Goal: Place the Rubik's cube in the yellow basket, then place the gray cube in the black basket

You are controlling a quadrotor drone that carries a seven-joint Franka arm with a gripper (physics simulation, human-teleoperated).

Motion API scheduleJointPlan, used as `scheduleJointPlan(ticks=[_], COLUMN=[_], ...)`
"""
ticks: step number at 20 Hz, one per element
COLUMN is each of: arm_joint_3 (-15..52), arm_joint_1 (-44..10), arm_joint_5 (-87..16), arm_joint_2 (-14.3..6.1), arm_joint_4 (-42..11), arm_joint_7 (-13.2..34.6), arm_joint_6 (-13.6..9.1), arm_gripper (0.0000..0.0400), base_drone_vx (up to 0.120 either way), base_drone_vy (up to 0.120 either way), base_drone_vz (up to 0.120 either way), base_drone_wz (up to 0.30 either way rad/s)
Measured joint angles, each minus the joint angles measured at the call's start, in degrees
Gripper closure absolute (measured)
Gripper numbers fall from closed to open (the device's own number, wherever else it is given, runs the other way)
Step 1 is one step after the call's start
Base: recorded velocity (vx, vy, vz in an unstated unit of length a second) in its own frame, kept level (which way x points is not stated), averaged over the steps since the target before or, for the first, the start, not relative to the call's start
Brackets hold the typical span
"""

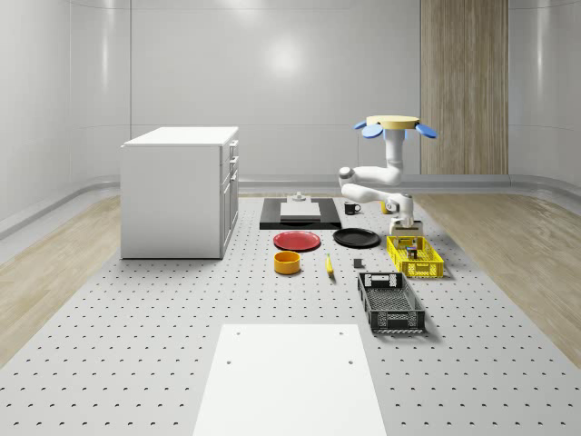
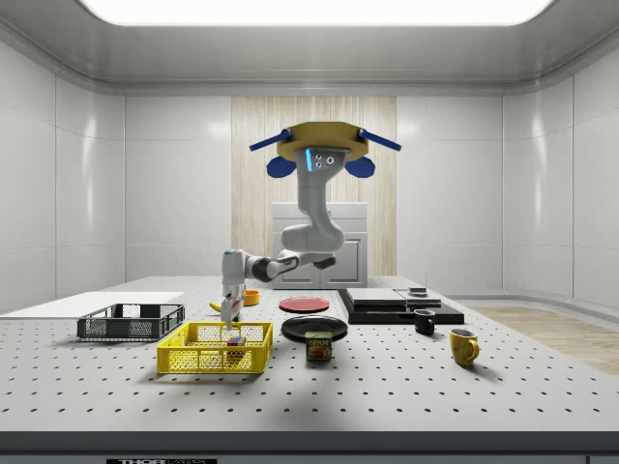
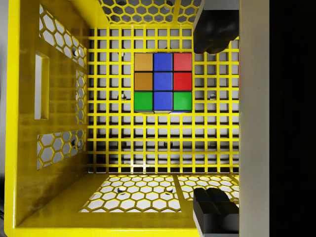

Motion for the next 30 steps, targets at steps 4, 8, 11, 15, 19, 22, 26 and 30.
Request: scheduleJointPlan(ticks=[4,8,11,15,19,22,26,30], arm_joint_3=[-0.02,-0.03,-0.05,-0.07,-0.09,-0.1,-0.12,-0.13], arm_joint_1=[0.07,0.13,0.18,0.23,0.29,0.33,0.38,0.43], arm_joint_5=[-0.06,-0.11,-0.15,-0.2,-0.26,-0.29,-0.34,-0.38], arm_joint_2=[0.13,0.26,0.35,0.46,0.57,0.65,0.75,0.84], arm_joint_4=[-0.01,-0.03,-0.03,-0.04,-0.05,-0.06,-0.07,-0.08], arm_joint_7=[-0.05,-0.1,-0.13,-0.18,-0.22,-0.25,-0.29,-0.32], arm_joint_6=[-0.13,-0.25,-0.33,-0.44,-0.54,-0.62,-0.71,-0.8], arm_gripper=[0.0,0.0,0.0,0.0,0.0,0.0,0.0,0.0], base_drone_vx=[0.0,0.0,0.0,0.0,0.0,0.0,0.0,0.0], base_drone_vy=[-0.12,-0.12,-0.12,-0.12,-0.12,-0.12,-0.12,-0.12], base_drone_vz=[0.0,0.0,0.0,0.0,0.0,0.0,0.0,0.0], base_drone_wz=[0.0,0.0,0.0,0.0,0.0,0.0,0.0,0.0])
